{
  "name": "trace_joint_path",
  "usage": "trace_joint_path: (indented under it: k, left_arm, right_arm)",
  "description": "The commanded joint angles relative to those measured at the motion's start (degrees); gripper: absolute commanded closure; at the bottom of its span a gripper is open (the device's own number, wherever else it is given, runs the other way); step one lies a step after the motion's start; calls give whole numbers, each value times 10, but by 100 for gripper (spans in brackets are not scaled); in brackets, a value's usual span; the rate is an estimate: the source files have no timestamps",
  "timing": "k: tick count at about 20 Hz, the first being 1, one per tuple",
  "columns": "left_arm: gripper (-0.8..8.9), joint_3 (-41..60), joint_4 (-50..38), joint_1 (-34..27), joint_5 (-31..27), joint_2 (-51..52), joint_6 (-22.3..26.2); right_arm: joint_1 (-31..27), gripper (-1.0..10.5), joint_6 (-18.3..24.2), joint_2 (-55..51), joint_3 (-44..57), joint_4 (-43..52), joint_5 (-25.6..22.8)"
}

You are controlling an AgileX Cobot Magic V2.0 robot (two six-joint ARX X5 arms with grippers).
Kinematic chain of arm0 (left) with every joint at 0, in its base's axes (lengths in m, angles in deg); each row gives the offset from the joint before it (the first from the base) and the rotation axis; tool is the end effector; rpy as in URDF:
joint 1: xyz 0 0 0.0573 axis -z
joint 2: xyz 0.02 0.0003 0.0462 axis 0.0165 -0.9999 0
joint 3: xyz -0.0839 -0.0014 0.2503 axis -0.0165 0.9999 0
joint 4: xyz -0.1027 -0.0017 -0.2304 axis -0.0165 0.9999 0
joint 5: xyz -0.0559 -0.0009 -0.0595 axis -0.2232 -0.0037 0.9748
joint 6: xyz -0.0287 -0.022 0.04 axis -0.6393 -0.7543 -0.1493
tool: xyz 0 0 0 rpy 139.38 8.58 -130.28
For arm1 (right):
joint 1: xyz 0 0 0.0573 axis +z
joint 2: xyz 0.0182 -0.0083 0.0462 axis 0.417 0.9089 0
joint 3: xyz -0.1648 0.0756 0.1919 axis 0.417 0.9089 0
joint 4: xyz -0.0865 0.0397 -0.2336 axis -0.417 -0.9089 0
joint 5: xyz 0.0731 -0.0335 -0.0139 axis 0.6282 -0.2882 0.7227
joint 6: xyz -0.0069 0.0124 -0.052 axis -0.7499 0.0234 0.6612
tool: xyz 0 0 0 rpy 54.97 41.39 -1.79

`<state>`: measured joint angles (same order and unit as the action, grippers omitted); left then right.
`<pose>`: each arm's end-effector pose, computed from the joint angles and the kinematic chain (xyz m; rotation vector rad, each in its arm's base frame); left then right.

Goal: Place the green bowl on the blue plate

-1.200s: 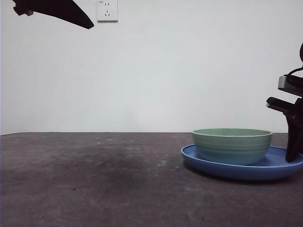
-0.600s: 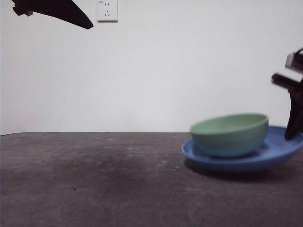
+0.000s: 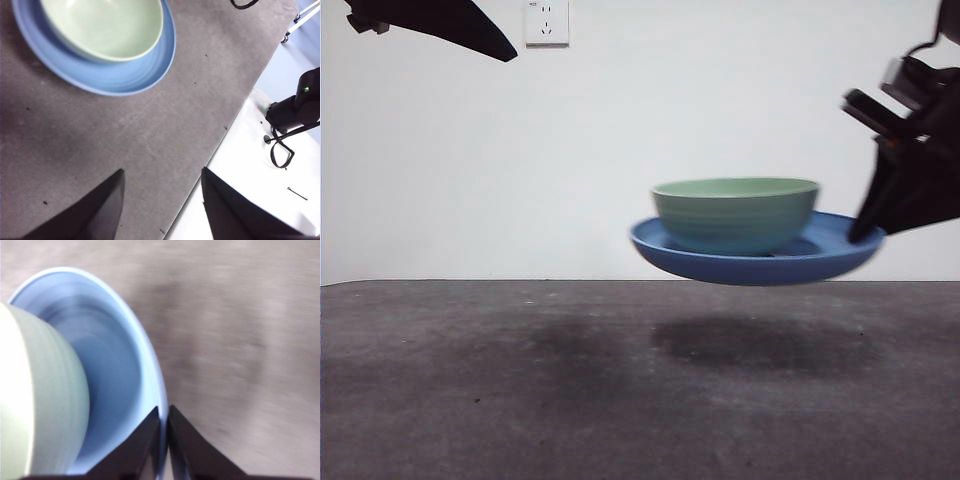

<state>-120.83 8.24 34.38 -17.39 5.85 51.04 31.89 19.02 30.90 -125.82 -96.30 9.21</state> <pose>0.1741 -0.1327 0.3296 0.0327 0.8857 -1.0535 0.2663 0.0467 0.2201 0.4586 0.8802 0.4078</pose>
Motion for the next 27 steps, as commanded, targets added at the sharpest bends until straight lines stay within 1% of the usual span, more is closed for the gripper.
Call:
trace_joint_path:
  k: [1,3,5,10,14,19,25,27]
  left_arm:
    - [565,-6,-4,3,5,-2,5]
    - [565,-6,-5,3,5,-2,5]
    - [565,-6,-5,3,5,-2,5]
    - [565,-6,-5,3,5,-2,5]
    - [565,-6,-5,3,5,-2,5]
    - [565,-6,-4,3,5,-2,5]
    - [565,-6,-4,3,5,-2,5]
    - [565,-6,-4,3,5,-2,5]
  right_arm:
    - [35,933,-48,4,-8,35,-10]
    - [62,933,-65,9,-8,55,-23]
    - [85,933,-83,25,-8,80,-24]
    - [125,934,-124,88,-10,142,-37]
    - [146,934,-127,155,-39,150,-42]
    - [154,934,-127,227,-87,149,-40]
    - [154,934,-123,246,-91,147,-42]
    - [155,934,-119,246,-91,142,-52]
